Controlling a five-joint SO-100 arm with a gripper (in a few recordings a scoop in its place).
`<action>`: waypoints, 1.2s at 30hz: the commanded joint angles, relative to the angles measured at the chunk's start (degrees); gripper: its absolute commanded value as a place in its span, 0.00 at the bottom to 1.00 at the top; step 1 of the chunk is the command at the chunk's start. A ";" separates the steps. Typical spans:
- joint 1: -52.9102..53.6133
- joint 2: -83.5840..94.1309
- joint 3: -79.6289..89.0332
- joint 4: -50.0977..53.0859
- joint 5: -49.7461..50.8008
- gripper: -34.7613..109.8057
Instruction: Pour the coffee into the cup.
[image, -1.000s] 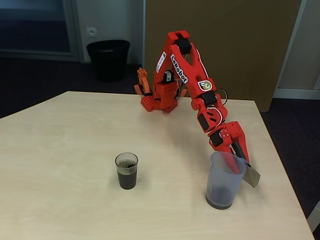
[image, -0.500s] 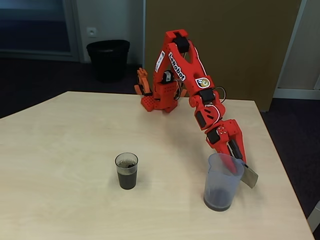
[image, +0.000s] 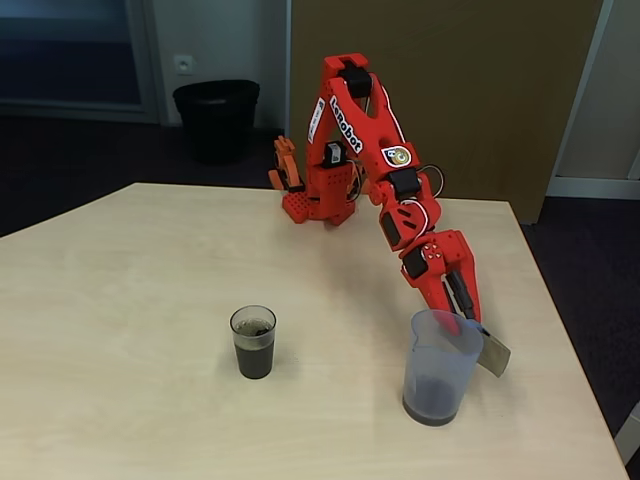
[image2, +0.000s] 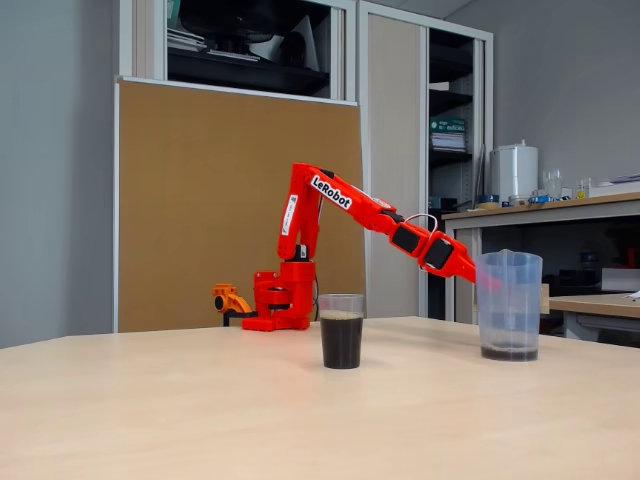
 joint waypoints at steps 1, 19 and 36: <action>-0.53 5.10 1.23 0.00 0.00 0.30; -0.53 21.97 8.79 9.05 -0.53 0.28; 10.20 65.30 41.22 21.18 -36.91 0.24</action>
